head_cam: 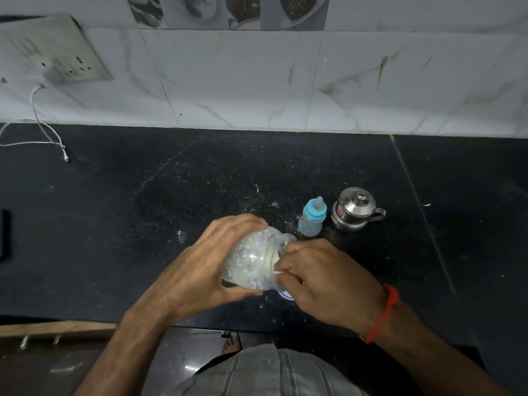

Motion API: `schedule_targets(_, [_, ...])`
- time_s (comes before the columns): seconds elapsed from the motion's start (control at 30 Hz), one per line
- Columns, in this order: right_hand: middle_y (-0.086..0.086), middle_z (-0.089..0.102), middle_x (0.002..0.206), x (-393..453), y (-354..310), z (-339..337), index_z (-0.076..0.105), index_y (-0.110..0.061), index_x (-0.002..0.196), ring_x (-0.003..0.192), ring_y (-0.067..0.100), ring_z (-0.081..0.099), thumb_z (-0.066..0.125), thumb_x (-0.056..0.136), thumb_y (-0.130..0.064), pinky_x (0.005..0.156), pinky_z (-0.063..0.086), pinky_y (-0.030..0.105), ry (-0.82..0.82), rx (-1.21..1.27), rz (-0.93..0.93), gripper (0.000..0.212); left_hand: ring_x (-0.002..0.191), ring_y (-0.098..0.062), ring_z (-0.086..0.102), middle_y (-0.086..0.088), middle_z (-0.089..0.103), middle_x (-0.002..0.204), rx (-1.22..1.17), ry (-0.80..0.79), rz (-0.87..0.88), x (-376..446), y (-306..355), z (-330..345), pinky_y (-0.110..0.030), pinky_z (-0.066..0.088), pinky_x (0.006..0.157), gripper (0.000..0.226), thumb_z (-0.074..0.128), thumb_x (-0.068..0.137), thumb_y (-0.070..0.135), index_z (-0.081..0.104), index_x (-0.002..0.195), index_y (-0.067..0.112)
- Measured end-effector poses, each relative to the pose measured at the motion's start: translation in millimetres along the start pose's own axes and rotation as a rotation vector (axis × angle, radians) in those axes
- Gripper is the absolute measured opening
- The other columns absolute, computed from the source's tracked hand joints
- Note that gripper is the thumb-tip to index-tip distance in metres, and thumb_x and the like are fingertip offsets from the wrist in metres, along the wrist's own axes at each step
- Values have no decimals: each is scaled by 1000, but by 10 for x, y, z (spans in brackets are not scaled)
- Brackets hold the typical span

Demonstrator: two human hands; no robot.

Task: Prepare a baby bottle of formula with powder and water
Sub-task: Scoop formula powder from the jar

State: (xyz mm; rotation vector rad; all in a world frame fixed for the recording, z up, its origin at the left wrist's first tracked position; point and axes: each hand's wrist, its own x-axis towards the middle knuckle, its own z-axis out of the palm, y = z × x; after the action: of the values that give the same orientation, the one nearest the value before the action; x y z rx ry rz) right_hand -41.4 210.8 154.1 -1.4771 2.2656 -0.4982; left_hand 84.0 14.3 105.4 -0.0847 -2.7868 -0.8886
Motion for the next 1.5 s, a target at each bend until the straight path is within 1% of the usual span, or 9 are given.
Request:
schedule_targets(0.17, [-3,59,48,72,-10,-155,76,4,73,50,0,51,71,86,-5,53,37,16,-77,720,280,16,146,-5,39,25,35,158,-32,6,-27,-74,-25,91,-24,44,110,101,87,73,58,29,155,43])
schedule_targets(0.33, [-3,37,49,58,110,-201,75,1,72,47,8,28,64,91,-2,48,20,22,-68,988,362,22,149,-7,38,22,35,159,-126,78,-92,-113,-62,135,-24,38,120,102,86,72,60,32,155,38])
schedule_targets(0.63, [-1,45,56,33,195,-239,77,-3,78,46,4,38,58,100,-13,46,32,15,4,908,322,31,144,-22,49,8,46,155,-395,189,-220,-158,-178,218,-51,46,116,107,96,64,49,38,152,33])
schedule_targets(0.87, [-11,59,83,43,105,-219,75,-18,86,71,1,51,49,100,-35,68,41,14,248,70,-181,35,147,-23,46,3,44,157,-358,204,-168,-178,-211,251,-45,44,119,106,96,66,45,38,153,27])
schedule_targets(1.03, [1,59,86,136,-34,-158,63,-16,83,69,18,59,57,92,-8,56,50,34,287,-424,-302,13,147,-21,46,4,45,156,-307,203,-93,-128,-157,220,-32,40,120,105,95,67,45,38,153,24])
schedule_targets(1.2, [5,66,81,200,-60,-82,68,-13,70,56,20,61,47,82,-5,48,43,30,302,-559,-381,25,148,-19,43,2,46,157,-162,207,2,-61,-88,123,-31,37,121,98,90,74,48,38,153,20])
schedule_targets(1.33, [7,65,66,204,-112,-61,69,-9,64,49,26,62,78,66,-5,41,44,29,167,-471,-413,10,145,-22,46,5,45,157,-83,183,64,-12,-65,78,-35,40,119,89,83,80,53,39,151,23])
schedule_targets(1.43, [7,69,83,224,-110,-85,72,-7,80,69,27,67,67,86,-11,57,56,39,17,-284,-298,8,146,-22,45,5,44,158,-91,167,55,-33,-72,125,-35,41,119,90,83,80,53,38,152,24])
schedule_targets(1.5, [4,67,77,221,-106,-140,69,-8,77,68,15,60,58,96,-17,63,49,32,-14,23,-154,24,147,-20,43,8,42,159,-99,173,36,-71,-85,154,-31,39,120,92,83,80,54,37,153,24])
